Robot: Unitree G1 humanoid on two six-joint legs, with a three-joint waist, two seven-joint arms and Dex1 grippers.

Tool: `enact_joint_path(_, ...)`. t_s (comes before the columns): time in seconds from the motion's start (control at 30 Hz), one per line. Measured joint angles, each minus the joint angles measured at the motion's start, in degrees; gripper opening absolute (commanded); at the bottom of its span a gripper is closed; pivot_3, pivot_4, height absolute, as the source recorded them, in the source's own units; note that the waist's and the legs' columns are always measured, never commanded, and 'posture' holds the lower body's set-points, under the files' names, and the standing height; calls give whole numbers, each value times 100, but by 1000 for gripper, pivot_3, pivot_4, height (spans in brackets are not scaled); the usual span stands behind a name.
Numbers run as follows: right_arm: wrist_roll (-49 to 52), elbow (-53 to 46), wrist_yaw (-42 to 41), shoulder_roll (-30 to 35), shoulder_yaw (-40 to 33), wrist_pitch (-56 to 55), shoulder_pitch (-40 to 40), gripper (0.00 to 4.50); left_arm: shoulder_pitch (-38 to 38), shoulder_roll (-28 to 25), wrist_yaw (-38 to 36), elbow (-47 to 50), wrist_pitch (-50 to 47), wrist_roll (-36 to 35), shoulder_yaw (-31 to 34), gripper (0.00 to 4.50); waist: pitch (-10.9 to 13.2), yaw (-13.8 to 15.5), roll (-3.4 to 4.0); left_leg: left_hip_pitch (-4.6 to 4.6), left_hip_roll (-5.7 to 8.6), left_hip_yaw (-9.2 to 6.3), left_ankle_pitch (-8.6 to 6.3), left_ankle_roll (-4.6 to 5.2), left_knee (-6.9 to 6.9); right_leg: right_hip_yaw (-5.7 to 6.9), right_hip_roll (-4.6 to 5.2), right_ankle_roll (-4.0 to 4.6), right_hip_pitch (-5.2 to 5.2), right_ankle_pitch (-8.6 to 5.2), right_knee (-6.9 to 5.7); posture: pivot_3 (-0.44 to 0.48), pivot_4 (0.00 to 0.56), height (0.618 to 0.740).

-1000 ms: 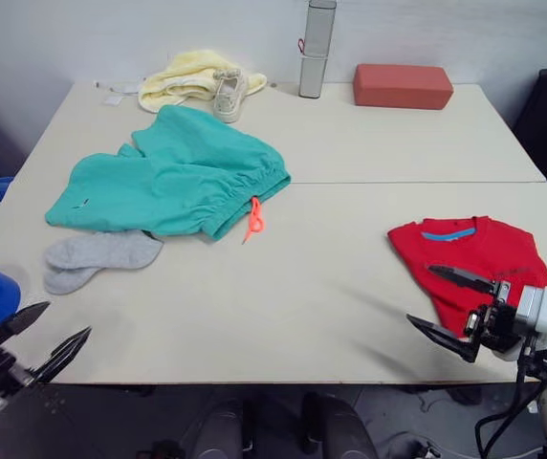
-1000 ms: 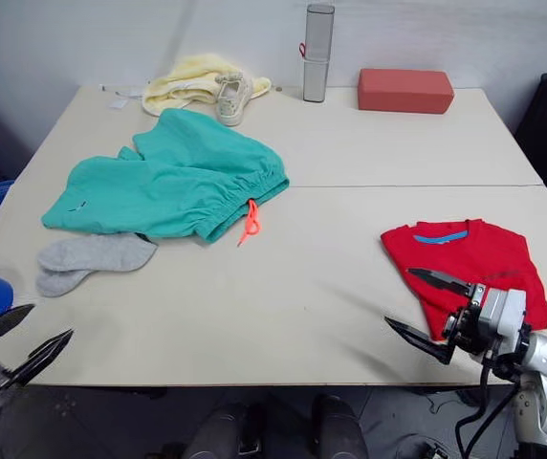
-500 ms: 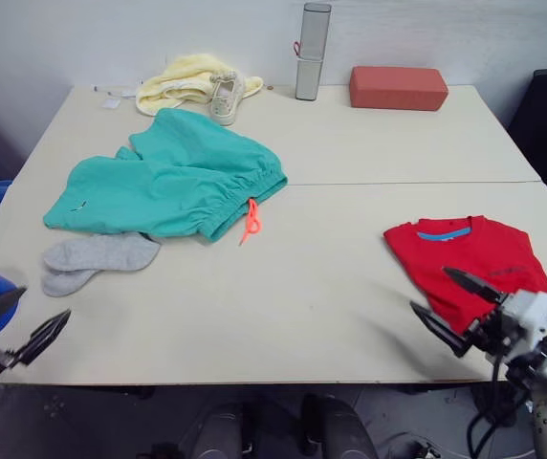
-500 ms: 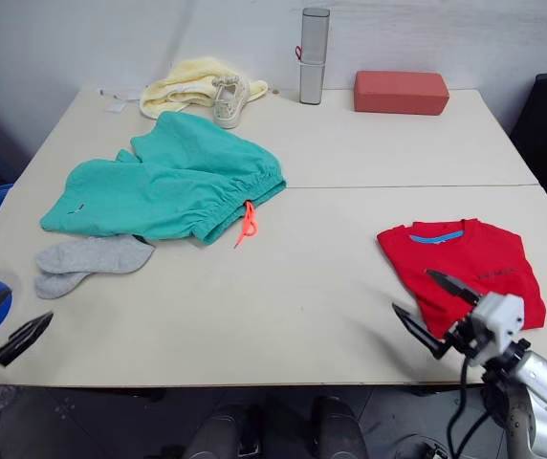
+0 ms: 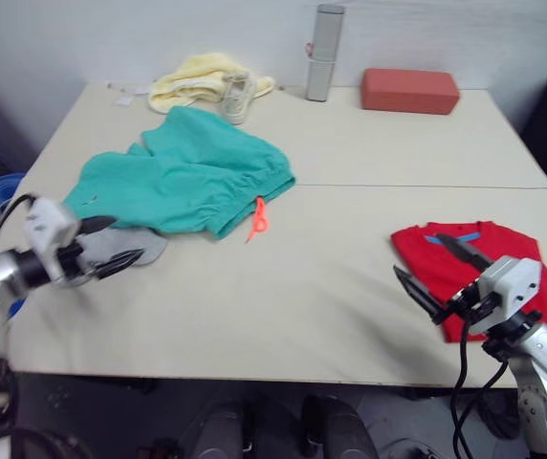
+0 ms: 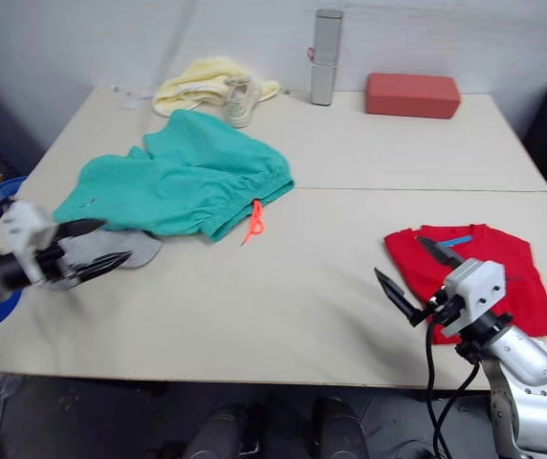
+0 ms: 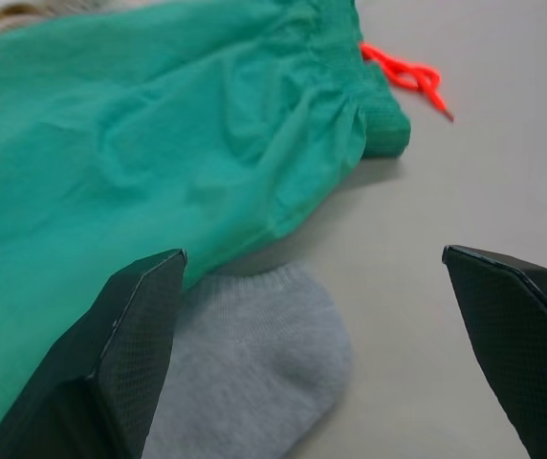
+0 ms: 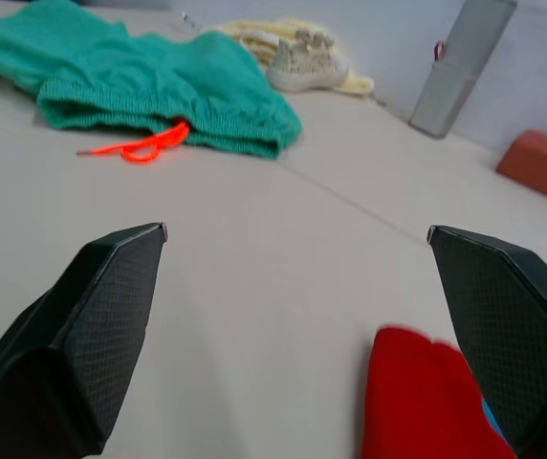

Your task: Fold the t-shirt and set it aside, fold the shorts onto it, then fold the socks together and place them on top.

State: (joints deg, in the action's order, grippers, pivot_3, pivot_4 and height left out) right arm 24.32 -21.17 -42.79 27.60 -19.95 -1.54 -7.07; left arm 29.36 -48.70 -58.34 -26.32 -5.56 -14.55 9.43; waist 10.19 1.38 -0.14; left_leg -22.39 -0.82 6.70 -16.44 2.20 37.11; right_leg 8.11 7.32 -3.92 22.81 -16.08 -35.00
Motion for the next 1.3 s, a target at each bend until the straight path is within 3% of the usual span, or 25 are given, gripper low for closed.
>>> enact_joint_path(0.07, 108, -118, -96, -1, 64, -81, -29, 4489, 802, 195, 7, -726, 182, 391, -402, 4500, 4, 35, -10, -4, 1, 9, 12, 10, 4, -4, -2, -7, 1, 4, 3, 0, 150, 740)
enact_joint_path(0.23, 497, -424, -227, 17, 58, -75, -281, 4489, 1915, 638, -263, -2104, 637, 1050, -1119, 4500, 10, -31, -27, -3, 0, 50, 3, 29, 5, -36, -20, -37, 5, 4, 3, 0, 150, 740)
enact_joint_path(0.4, 1035, -825, -303, 207, -11, 205, -499, 4489, 2444, 953, -401, -3002, 1105, 1549, -1597, 4500, 23, -75, -50, -3, -2, 64, -2, 37, 10, -46, -22, -44, 14, 3, 2, 0, 150, 740)
enact_joint_path(0.53, 1162, -954, -277, 327, -91, 336, -604, 4489, 2857, 1123, -71, -3678, 1567, 2053, -1880, 4500, 37, -57, -74, -3, -2, 62, -13, 52, 19, -57, -9, -44, 21, 3, 7, 0, 150, 740)
enact_joint_path(0.63, 1165, -1022, -243, 328, -89, 382, -626, 4500, 3075, 1331, 297, -4004, 1858, 2261, -1942, 3952, 37, -2, -74, 0, 0, 61, -25, 74, 24, -62, 1, -43, 21, 3, -1, 0, 150, 740)
enact_joint_path(0.83, 1164, -1027, -171, 328, -89, 404, -616, 4500, 3308, 1659, 620, -4420, 1904, 2366, -1919, 2112, 37, 40, -74, -3, 4, 57, -27, 79, 32, -59, 10, -46, 20, 5, -2, 0, 150, 740)
enact_joint_path(1.07, 1125, -1089, -130, 622, -101, 546, -552, 4500, 3488, 1910, 400, -4505, 1708, 2277, -1717, 10, 43, 26, -84, -23, 6, 54, -25, 81, 45, -49, 8, -48, 29, 6, -3, 0, 150, 740)
enact_joint_path(1.17, 1163, -950, -337, 1122, -520, 662, -530, 4500, 3757, 2211, -275, -4089, 1168, 2023, -1641, 10, 47, 39, -87, -100, 10, 50, -19, 74, 98, -41, 8, -64, 82, 15, -39, 0, 150, 740)
enact_joint_path(1.3, 1364, -904, -446, 1333, -958, 809, -479, 4500, 3616, 2732, -1073, -2262, 11, 1468, -1673, 10, 50, 10, -92, -100, 15, 55, -30, 96, 115, -49, 7, -91, 59, 30, -11, 0, 150, 740)
